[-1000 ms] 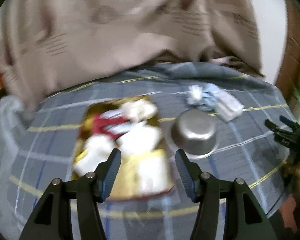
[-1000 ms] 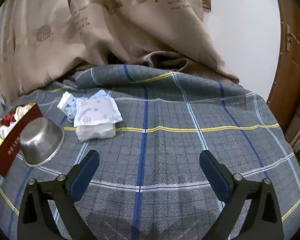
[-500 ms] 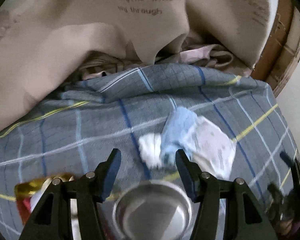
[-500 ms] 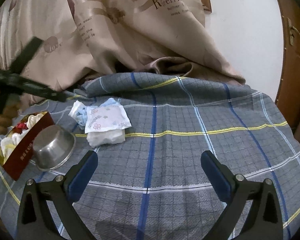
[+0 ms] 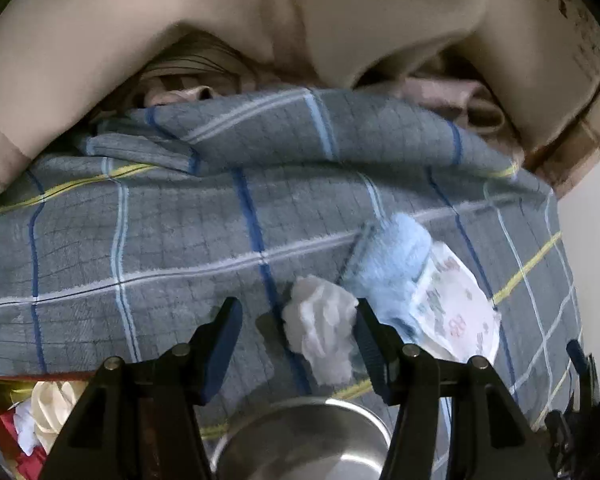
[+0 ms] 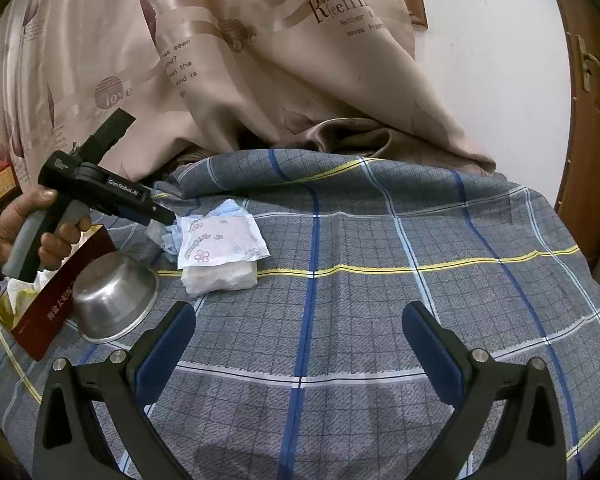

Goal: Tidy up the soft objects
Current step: 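Grasp the white tissue beside the light blue sock with the left gripper, then carry the white tissue toward the tin with the left gripper while the right gripper grasps the floral pad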

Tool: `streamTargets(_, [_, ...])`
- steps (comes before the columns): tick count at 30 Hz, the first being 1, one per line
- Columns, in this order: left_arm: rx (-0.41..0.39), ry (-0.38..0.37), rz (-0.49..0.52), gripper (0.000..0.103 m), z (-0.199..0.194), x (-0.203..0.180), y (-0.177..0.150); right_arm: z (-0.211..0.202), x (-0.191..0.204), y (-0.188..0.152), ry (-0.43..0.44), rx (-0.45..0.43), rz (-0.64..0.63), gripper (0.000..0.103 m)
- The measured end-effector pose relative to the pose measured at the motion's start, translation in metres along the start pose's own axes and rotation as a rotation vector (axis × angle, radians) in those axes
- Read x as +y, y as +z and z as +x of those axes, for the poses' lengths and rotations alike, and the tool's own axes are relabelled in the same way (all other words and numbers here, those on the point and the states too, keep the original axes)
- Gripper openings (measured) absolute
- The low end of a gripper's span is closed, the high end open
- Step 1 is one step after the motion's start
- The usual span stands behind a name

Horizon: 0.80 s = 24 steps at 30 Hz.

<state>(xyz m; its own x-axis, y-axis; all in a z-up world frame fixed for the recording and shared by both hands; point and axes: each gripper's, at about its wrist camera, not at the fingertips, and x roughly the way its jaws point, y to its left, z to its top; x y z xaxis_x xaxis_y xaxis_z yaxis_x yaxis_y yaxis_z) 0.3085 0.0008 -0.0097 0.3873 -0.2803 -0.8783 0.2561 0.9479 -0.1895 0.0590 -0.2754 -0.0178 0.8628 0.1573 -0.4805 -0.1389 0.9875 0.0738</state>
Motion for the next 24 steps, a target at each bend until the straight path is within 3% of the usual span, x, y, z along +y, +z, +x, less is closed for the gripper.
streamTargets(1, [-0.012, -0.010, -0.011, 0.031, 0.000, 0.004, 0.000, 0.000, 0.000, 0.000, 0.000, 0.000, 0.000, 0.103])
streamTargets(2, [-0.004, -0.026, -0.021, 0.014, 0.002, 0.008, 0.000, 0.000, 0.000, 0.000, -0.001, 0.000, -0.001, 0.103])
streamTargets(3, [0.024, -0.040, -0.046, 0.006, 0.007, 0.014, -0.001, 0.000, 0.000, 0.000, 0.001, 0.001, -0.001, 0.103])
streamTargets(7, [0.021, -0.032, -0.096, 0.005, 0.012, 0.027, -0.006, 0.000, -0.001, 0.001, -0.002, 0.003, 0.002, 0.103])
streamTargets(18, [-0.172, 0.017, -0.107, 0.005, -0.055, 0.021, -0.042, 0.002, -0.003, 0.001, -0.007, 0.011, 0.009, 0.103])
streamTargets(24, [-0.240, 0.146, -0.054, 0.005, -0.095, 0.012, -0.076, 0.005, -0.003, 0.000, -0.012, 0.023, 0.010, 0.103])
